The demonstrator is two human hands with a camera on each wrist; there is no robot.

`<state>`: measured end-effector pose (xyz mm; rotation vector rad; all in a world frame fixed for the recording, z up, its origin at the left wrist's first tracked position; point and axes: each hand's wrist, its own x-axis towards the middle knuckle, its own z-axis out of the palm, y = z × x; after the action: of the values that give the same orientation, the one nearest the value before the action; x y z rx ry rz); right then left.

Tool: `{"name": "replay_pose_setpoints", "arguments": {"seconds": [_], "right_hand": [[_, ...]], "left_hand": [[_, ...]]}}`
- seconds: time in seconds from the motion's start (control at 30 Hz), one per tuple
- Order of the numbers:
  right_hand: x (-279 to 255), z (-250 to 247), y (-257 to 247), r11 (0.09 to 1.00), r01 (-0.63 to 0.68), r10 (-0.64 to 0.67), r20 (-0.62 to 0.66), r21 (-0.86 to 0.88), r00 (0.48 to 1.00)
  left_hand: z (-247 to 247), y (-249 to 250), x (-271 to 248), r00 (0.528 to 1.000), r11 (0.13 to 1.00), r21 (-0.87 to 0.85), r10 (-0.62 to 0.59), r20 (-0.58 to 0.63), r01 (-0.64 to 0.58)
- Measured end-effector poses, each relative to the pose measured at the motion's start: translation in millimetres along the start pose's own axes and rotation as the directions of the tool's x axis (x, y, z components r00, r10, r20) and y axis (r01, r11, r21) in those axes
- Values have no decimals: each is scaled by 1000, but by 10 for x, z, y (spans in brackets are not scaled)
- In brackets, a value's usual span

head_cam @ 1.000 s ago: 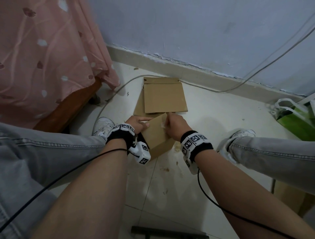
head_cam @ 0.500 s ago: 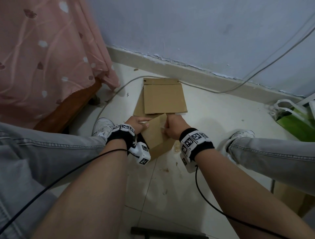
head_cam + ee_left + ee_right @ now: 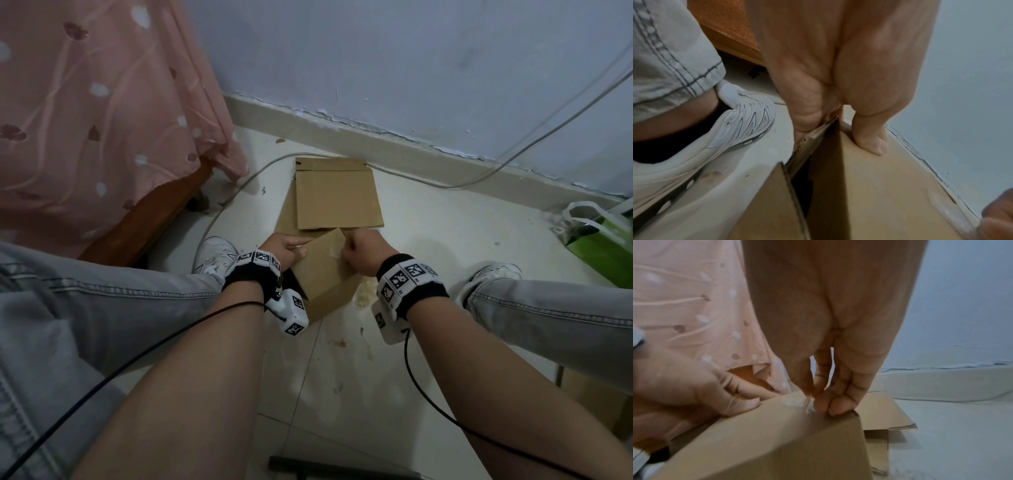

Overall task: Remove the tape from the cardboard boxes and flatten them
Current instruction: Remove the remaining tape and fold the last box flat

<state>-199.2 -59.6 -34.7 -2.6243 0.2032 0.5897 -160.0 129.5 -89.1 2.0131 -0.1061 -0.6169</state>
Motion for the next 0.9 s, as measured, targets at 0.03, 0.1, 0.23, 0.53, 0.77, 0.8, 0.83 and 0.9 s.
{"name": "replay_pose_setpoints", "arguments": {"seconds": [0.03, 0.1, 0.23, 0.53, 0.77, 0.8, 0.83, 0.9], "right_hand": [[6, -35, 19, 999, -9, 9, -5, 42, 1000], [25, -111, 36, 990, -28, 33, -36, 137, 999], [60, -104, -40, 998, -23, 26, -48, 62, 999], [126, 163, -41, 1000, 13, -11, -129, 11, 992], [155, 137, 76, 979, -68, 100, -162, 193, 982], [146, 118, 95, 973, -88, 124, -167, 212, 978], [141, 99, 120, 970, -102, 143, -178, 219, 974], [133, 58, 154, 961, -127, 177, -194, 244, 965]], "left_hand": [[-2, -6, 6, 1000, 1000, 0, -1, -3, 1], [-2, -6, 17, 1000, 1000, 0, -5, -6, 5], [1, -20, 13, 1000, 1000, -18, -16, -14, 16], [4, -23, -14, 1000, 999, -48, -16, 5, 16], [24, -20, -52, 1000, 998, -65, -9, -6, 8], [29, -20, -55, 1000, 998, -70, -7, -9, 6], [33, -28, -46, 1000, 997, -77, -6, -7, 6], [31, -31, -43, 1000, 994, -105, -8, 7, 9]]}}
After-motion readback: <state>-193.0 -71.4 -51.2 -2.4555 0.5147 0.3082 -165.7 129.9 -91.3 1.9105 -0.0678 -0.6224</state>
